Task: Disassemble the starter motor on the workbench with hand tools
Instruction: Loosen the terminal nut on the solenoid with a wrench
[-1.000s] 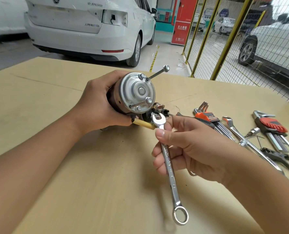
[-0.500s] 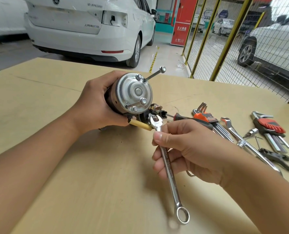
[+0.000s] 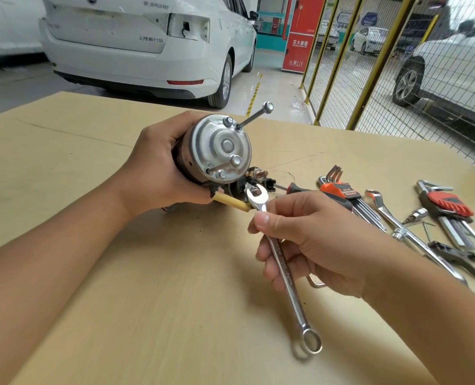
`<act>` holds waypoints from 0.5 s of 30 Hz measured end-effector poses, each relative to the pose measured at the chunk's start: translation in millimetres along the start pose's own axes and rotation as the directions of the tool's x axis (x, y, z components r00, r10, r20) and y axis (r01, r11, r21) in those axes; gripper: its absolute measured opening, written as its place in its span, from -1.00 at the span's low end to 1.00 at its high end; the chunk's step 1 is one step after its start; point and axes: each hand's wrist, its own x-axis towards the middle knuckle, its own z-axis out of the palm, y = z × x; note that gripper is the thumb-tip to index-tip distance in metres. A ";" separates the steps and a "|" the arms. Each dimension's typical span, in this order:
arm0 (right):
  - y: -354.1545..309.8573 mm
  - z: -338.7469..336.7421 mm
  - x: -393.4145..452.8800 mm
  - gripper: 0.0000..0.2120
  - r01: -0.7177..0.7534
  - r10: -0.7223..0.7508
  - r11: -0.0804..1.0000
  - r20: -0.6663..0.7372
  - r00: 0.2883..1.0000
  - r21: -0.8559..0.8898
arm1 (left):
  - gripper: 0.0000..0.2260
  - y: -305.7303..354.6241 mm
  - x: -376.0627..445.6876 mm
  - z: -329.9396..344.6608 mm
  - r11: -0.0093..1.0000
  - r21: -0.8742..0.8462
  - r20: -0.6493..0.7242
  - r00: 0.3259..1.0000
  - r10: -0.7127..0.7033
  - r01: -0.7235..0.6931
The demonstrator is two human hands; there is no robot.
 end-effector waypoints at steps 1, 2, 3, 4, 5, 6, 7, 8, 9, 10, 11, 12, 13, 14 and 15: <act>-0.5 -1.8 0.4 -0.82 0.007 -0.007 1.000 -0.003 1.000 -0.028 | -0.20 -1.0 0.5 -0.6 1.000 -0.003 0.005 1.000 0.001 -0.001; -0.9 -3.4 0.9 -0.81 0.013 -0.014 0.998 -0.005 1.000 -0.057 | -0.20 -2.1 1.0 -1.1 1.000 -0.007 0.011 1.000 0.003 -0.003; -1.2 -5.0 1.5 -0.81 0.021 -0.022 0.995 -0.011 1.000 -0.093 | -0.20 -3.4 1.4 -1.7 1.000 -0.008 0.016 1.000 0.006 -0.005; -1.3 -6.8 2.2 -0.81 0.031 -0.034 0.990 -0.021 0.999 -0.135 | -0.20 -4.5 1.9 -2.0 1.000 -0.009 0.020 1.000 0.008 -0.008; -1.5 -8.8 2.8 -0.81 0.044 -0.051 0.983 -0.031 0.998 -0.176 | -0.19 -5.4 2.3 -2.3 1.000 -0.009 0.024 1.000 0.011 -0.011; -1.5 -10.4 3.4 -0.80 0.060 -0.070 0.975 -0.038 0.997 -0.216 | -0.18 -5.9 2.5 -2.6 1.000 -0.011 0.027 1.000 0.012 -0.012; -1.6 -11.7 4.1 -0.78 0.077 -0.091 0.964 -0.042 0.995 -0.253 | -0.18 -6.3 2.7 -2.8 1.000 -0.015 0.029 0.999 0.012 -0.012; -1.5 -12.9 4.8 -0.76 0.095 -0.114 0.951 -0.047 0.992 -0.294 | -0.17 -6.4 3.0 -3.1 1.000 -0.018 0.033 0.999 0.014 -0.013; -1.1 -14.0 5.4 -0.75 0.111 -0.137 0.934 -0.054 0.989 -0.340 | -0.17 -6.5 3.3 -3.1 1.000 -0.018 0.036 0.999 0.016 -0.015; -0.9 -15.0 5.7 -0.73 0.122 -0.159 0.913 -0.063 0.985 -0.390 | -0.17 -6.4 3.6 -3.3 1.000 -0.018 0.038 0.999 0.018 -0.017; -0.7 -16.0 5.9 -0.72 0.127 -0.175 0.891 -0.071 0.982 -0.436 | -0.17 -6.4 3.7 -3.4 1.000 -0.018 0.040 0.999 0.019 -0.018; -1.1 -16.8 5.9 -0.70 0.128 -0.185 0.872 -0.075 0.980 -0.472 | -0.17 -6.2 3.7 -3.5 1.000 -0.018 0.043 0.999 0.021 -0.020; -1.5 -17.4 6.2 -0.70 0.131 -0.194 0.855 -0.076 0.978 -0.502 | -0.17 -6.2 3.7 -3.6 1.000 -0.020 0.045 0.999 0.023 -0.022; -2.5 -18.3 6.4 -0.70 0.137 -0.212 0.827 -0.078 0.974 -0.546 | -0.17 -6.1 3.9 -3.8 0.999 -0.024 0.048 0.999 0.024 -0.023; -4.0 -19.7 6.6 -0.70 0.146 -0.244 0.781 -0.081 0.966 -0.607 | -0.17 -6.1 4.1 -3.7 0.999 -0.028 0.051 0.998 0.024 -0.022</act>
